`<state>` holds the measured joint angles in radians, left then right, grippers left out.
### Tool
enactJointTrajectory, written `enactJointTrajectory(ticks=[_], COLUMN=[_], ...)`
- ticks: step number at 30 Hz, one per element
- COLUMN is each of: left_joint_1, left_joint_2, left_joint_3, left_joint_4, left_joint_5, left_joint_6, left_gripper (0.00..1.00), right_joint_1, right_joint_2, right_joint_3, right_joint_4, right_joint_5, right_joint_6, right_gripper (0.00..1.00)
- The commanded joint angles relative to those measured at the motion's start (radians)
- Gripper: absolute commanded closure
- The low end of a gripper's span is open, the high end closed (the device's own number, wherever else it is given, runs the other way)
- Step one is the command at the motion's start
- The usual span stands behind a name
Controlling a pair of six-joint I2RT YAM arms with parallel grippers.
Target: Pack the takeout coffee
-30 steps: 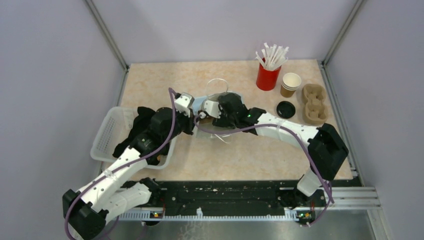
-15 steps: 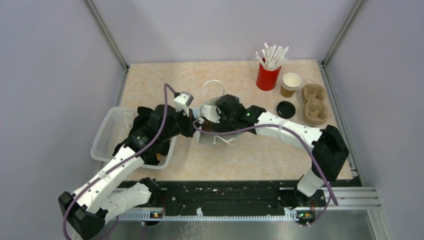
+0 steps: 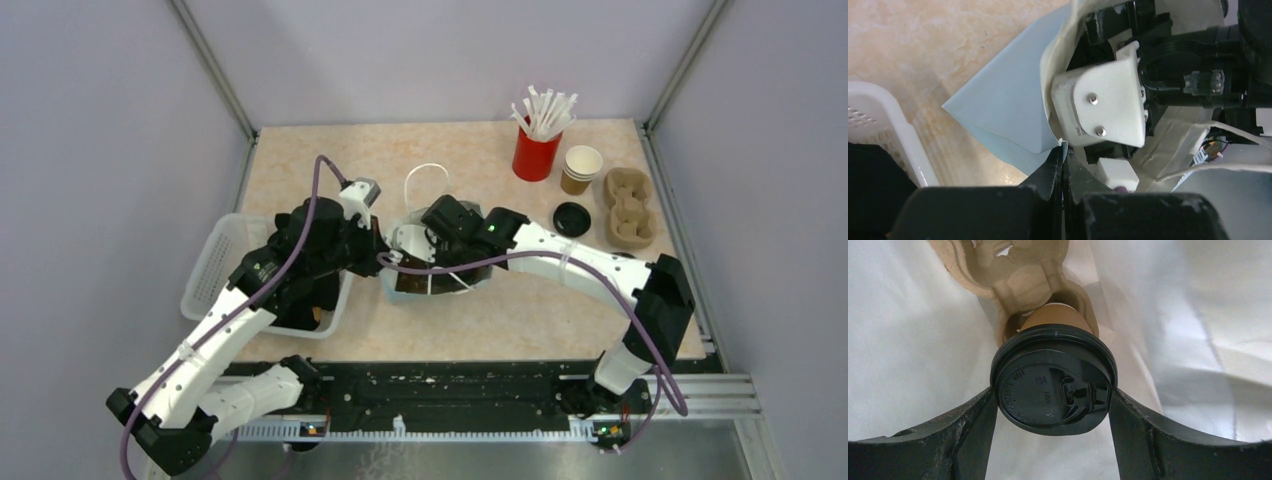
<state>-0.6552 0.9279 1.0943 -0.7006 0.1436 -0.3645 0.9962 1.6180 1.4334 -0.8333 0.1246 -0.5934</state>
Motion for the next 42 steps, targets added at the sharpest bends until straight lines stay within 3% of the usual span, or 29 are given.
enactJointTrajectory(ticks=[1, 9, 15, 34, 42], left_joint_1=[-0.010, -0.009, -0.009, -0.008, 0.000], left_joint_2=[0.039, 0.154, 0.178, 0.234, 0.261], left_joint_3=[0.091, 0.194, 0.220, 0.256, 0.251], left_joint_4=[-0.087, -0.191, -0.182, -0.149, -0.154], left_joint_5=[-0.068, -0.248, -0.313, -0.409, -0.392], left_joint_6=[-0.059, -0.096, -0.094, 0.003, 0.010], left_gripper=[1.00, 1.00, 1.00, 0.98, 0.98], right_joint_1=[0.021, 0.006, -0.017, -0.092, -0.117], right_joint_2=[-0.010, 0.013, 0.072, 0.204, 0.208], right_joint_3=[0.008, -0.029, -0.024, -0.108, -0.071], right_joint_4=[-0.066, -0.055, -0.071, 0.061, 0.041], right_joint_5=[-0.100, -0.199, -0.206, -0.211, -0.185], right_joint_6=[-0.053, -0.156, -0.185, -0.157, -0.108], right_gripper=[0.45, 0.45, 0.45, 0.44, 0.36])
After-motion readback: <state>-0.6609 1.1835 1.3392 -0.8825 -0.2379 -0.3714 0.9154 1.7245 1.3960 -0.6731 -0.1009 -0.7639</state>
